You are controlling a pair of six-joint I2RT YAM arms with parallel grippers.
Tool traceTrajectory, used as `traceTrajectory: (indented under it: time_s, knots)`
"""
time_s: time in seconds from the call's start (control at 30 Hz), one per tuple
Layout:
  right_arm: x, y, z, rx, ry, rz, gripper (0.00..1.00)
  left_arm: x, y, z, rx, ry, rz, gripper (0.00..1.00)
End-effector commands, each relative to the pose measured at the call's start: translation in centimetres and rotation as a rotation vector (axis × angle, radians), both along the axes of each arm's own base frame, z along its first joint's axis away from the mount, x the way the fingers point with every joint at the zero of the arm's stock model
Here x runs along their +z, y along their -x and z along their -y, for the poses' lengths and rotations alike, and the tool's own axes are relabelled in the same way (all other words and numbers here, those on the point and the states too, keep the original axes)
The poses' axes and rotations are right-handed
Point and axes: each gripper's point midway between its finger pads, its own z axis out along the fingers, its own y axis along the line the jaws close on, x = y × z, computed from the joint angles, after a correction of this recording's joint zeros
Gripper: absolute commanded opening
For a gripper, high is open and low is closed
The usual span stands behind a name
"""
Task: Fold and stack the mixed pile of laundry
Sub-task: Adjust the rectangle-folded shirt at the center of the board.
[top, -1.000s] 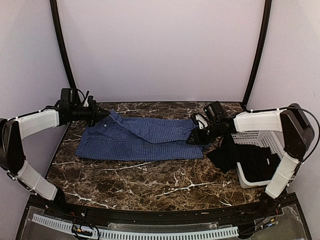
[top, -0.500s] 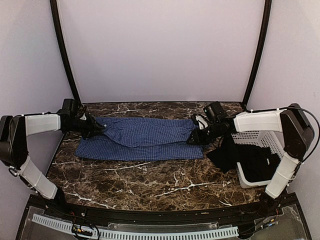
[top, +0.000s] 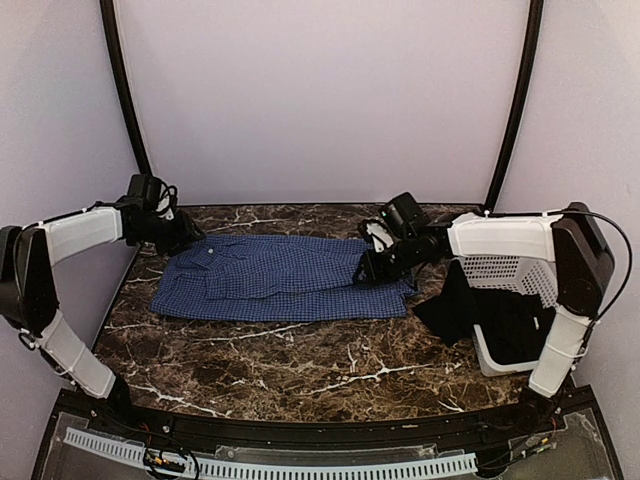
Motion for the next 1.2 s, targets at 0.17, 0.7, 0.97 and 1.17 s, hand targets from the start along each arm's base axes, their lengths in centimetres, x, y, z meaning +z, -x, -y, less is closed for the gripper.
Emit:
traceTrajectory:
  time_s: [0.17, 0.7, 0.97, 1.17]
  knots:
    - [-5.3, -0.7, -2.2, 0.0, 0.069, -0.097, 0.28, -7.7, -0.6, 0.3, -0.034, -0.174, -0.216, 0.35]
    - [-6.1, 0.3, 3.8, -0.024, 0.16, -0.115, 0.29, -12.2, 4.7, -1.3, 0.029, -0.206, -0.362, 0.35]
    - [-9.4, 2.0, 5.4, -0.001, 0.213, -0.19, 0.29, -13.5, 9.6, -0.3, 0.023, -0.099, -0.411, 0.35]
    - [-6.6, 2.0, 4.8, 0.038, 0.146, -0.159, 0.29, -11.0, 11.0, 0.0, 0.02, -0.057, -0.33, 0.36]
